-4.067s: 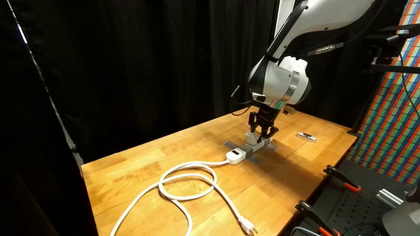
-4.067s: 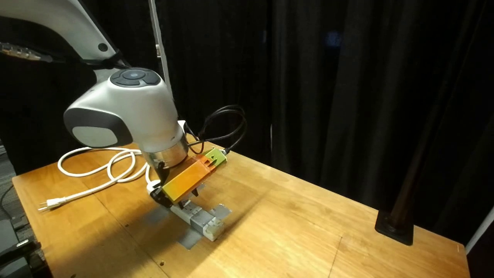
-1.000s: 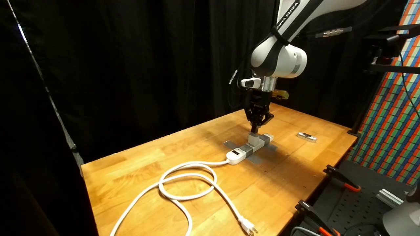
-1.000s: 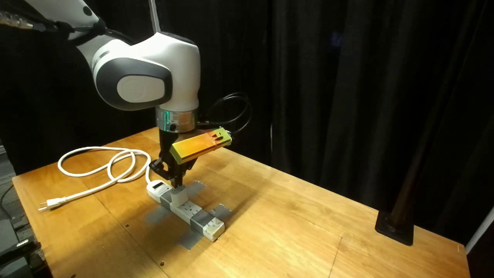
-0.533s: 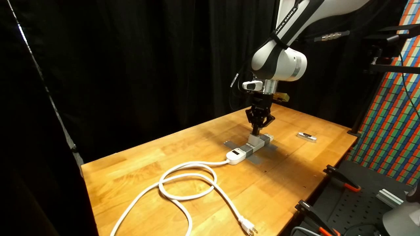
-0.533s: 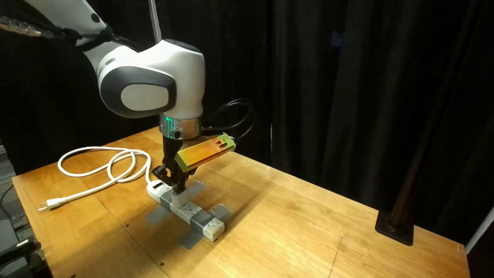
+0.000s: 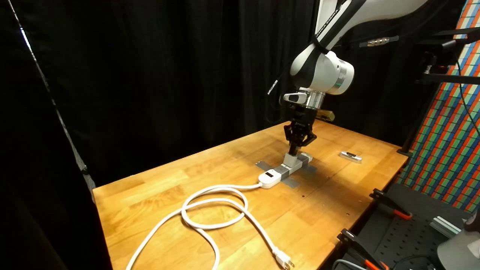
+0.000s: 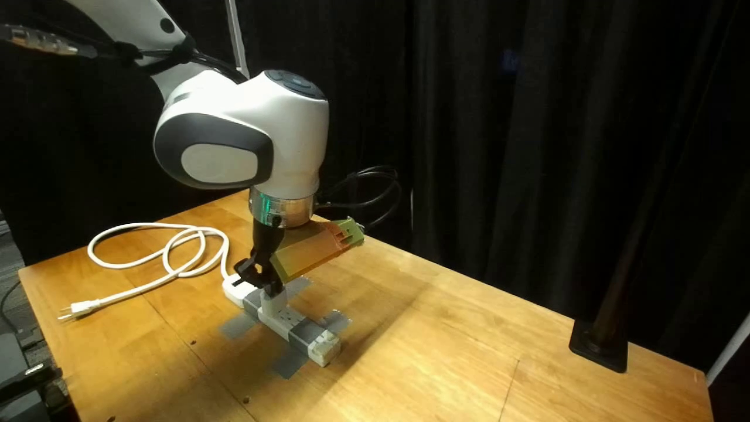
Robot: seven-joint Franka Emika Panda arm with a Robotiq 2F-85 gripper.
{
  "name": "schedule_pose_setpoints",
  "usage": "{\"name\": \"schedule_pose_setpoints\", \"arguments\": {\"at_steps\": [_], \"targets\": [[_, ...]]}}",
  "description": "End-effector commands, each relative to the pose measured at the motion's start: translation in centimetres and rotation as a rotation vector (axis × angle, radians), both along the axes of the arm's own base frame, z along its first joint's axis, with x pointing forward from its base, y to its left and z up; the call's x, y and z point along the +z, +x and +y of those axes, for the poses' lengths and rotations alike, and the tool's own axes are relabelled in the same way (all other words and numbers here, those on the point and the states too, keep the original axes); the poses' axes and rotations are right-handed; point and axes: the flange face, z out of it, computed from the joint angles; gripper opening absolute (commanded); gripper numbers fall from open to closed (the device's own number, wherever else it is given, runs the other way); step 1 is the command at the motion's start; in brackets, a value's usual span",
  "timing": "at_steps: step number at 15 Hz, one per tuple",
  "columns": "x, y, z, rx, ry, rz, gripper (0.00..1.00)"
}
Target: Put the charging block on the extension cord
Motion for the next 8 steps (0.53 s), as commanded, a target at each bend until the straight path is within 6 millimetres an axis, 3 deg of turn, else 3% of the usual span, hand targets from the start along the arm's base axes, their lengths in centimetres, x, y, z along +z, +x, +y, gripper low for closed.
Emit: {"name": "schedule_pose_setpoints", "arguments": {"at_steps": [1,8], "targets": [[-3.5,-1.0,0.5,0.014,0.099,0.046,0.13],[-6.6,-3.2,1.1,0.024,0.116,0.110,0.13]]}}
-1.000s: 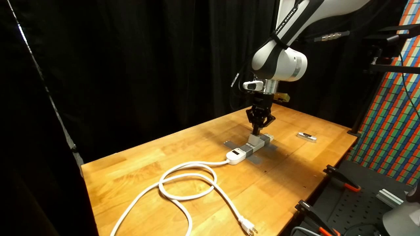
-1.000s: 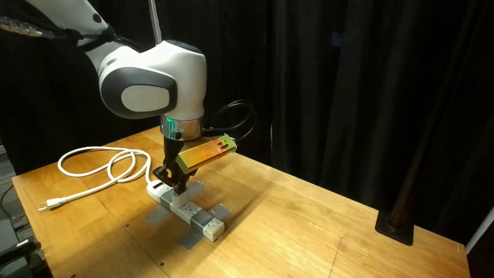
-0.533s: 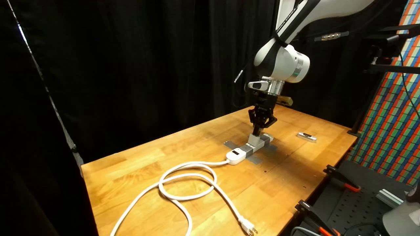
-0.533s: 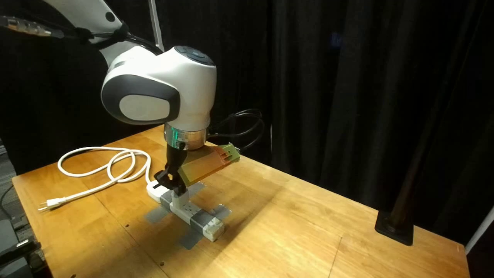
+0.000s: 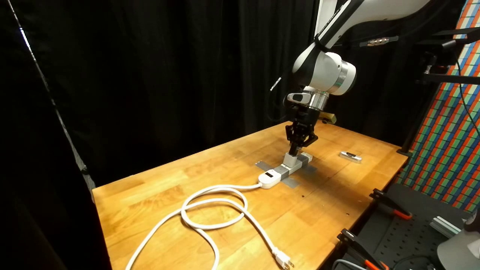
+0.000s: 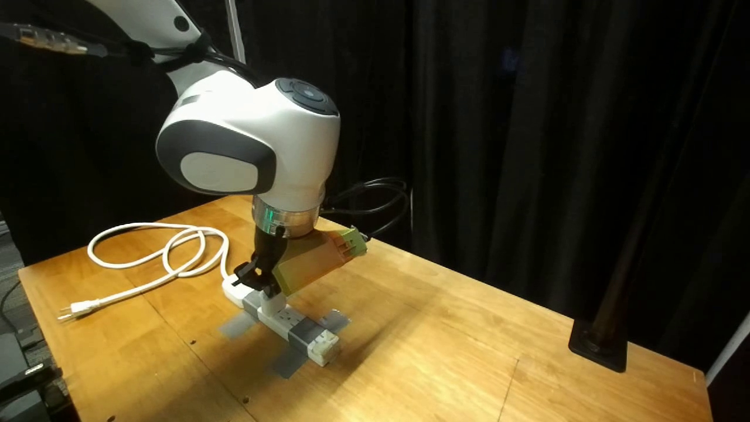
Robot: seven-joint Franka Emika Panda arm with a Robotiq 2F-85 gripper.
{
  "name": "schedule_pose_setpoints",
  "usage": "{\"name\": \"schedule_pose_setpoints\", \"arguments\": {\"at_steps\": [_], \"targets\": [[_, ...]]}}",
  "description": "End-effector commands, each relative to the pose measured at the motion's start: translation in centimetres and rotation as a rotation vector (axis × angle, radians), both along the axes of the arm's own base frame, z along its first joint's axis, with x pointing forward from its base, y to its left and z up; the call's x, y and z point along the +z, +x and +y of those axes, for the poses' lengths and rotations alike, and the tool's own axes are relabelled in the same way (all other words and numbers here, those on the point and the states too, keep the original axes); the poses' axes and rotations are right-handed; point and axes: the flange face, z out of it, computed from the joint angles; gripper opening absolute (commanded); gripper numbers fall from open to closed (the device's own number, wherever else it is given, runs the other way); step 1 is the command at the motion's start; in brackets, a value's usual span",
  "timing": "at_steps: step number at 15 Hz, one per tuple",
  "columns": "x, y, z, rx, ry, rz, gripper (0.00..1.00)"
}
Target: Put the charging block on the extension cord
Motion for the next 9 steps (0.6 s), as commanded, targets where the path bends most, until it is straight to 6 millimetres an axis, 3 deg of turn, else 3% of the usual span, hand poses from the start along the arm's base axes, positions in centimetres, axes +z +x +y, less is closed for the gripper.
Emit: {"name": "schedule_pose_setpoints", "arguments": {"at_steps": [1,9], "targets": [[-6.11,-2.92,2.33,0.047,0.031,0.127,0.13],[-5.99,-3.10,2.57,0.067,-0.005,0.136,0.13]]}}
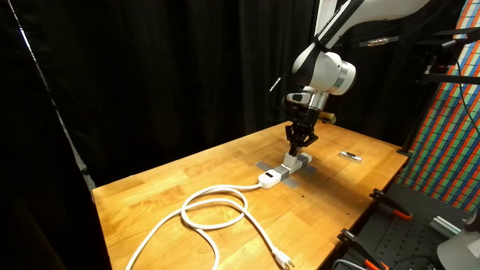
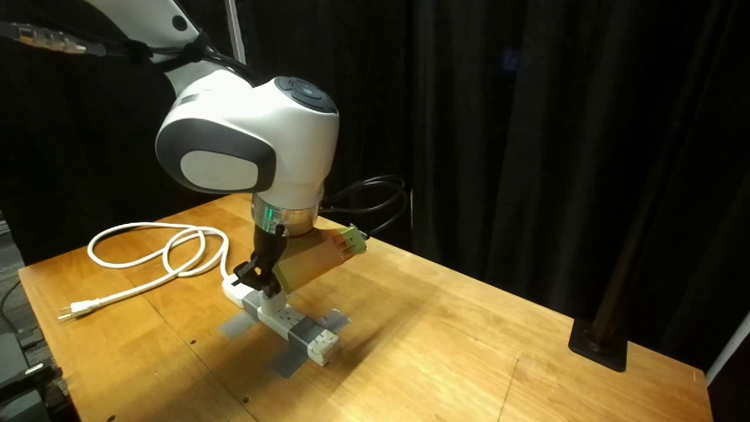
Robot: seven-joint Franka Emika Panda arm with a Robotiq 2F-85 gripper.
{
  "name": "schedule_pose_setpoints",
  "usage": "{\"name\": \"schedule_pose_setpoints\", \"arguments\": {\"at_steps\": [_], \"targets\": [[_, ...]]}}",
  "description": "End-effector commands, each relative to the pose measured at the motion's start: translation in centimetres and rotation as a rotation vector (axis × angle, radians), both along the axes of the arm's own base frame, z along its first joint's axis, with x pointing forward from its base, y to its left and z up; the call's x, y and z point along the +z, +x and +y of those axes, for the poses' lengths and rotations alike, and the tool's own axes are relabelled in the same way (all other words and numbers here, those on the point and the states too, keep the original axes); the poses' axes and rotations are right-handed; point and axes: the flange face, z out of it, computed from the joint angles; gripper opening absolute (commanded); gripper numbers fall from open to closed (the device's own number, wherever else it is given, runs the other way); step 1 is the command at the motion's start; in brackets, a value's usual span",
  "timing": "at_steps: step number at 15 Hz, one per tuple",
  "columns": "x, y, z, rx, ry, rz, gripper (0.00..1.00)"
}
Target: Put the charging block on the extension cord
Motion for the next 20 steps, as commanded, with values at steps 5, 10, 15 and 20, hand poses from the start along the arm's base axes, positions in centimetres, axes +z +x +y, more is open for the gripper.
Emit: {"name": "schedule_pose_setpoints", "arguments": {"at_steps": [5,10,15,20], "targets": [[-5.7,-3.2,2.9,0.078,-0.058,0.132,0.13],[-5.3,-2.9,4.1,0.123,-0.156,0.107,0.13],[-5.1,-3.3,5.0,0.124,-0.203,0.086,0.13],[-5.1,-3.5,5.5,0.100,-0.208,0.091,0.13]]}}
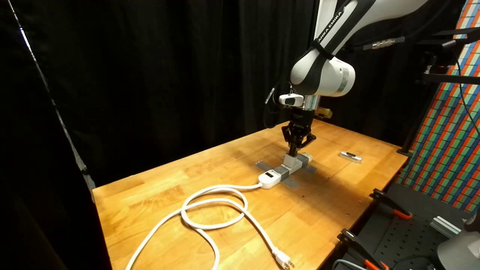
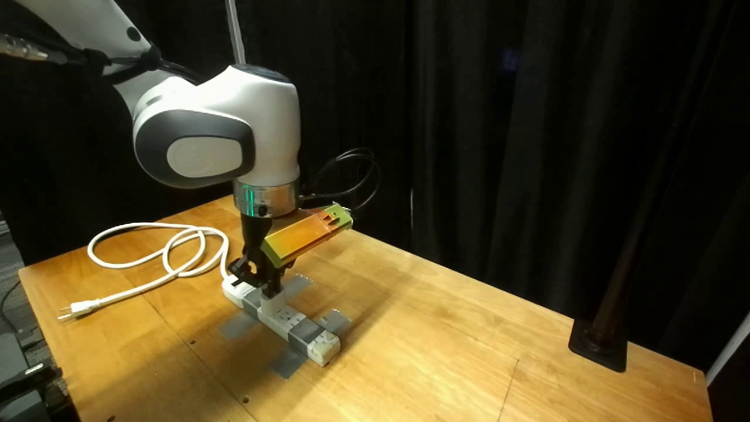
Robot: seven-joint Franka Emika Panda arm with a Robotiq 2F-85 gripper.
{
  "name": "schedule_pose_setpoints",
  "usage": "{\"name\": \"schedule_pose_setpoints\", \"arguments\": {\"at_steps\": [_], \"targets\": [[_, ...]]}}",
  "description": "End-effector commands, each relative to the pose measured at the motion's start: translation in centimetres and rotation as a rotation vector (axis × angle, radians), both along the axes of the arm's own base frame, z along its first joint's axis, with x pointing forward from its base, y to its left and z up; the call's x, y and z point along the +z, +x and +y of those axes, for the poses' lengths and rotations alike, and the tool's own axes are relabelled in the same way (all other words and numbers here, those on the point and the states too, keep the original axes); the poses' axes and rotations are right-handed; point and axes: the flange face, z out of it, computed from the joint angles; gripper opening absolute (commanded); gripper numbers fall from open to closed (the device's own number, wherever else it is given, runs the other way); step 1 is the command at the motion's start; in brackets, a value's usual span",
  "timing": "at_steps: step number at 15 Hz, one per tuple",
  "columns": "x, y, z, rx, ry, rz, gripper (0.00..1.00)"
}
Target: Put the charging block on the extension cord
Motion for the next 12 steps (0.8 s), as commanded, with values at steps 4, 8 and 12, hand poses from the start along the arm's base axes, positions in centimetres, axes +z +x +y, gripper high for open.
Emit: {"name": "schedule_pose_setpoints", "arguments": {"at_steps": [4,8,12], "targets": [[-5.8,-3.8,2.2,-0.015,0.017,0.145,0.38],[-5.7,-4.6,3.7,-0.015,0.043,0.139,0.62],[-6.5,-6.4,7.2,0.008,0.097,0.157,0.90]]}}
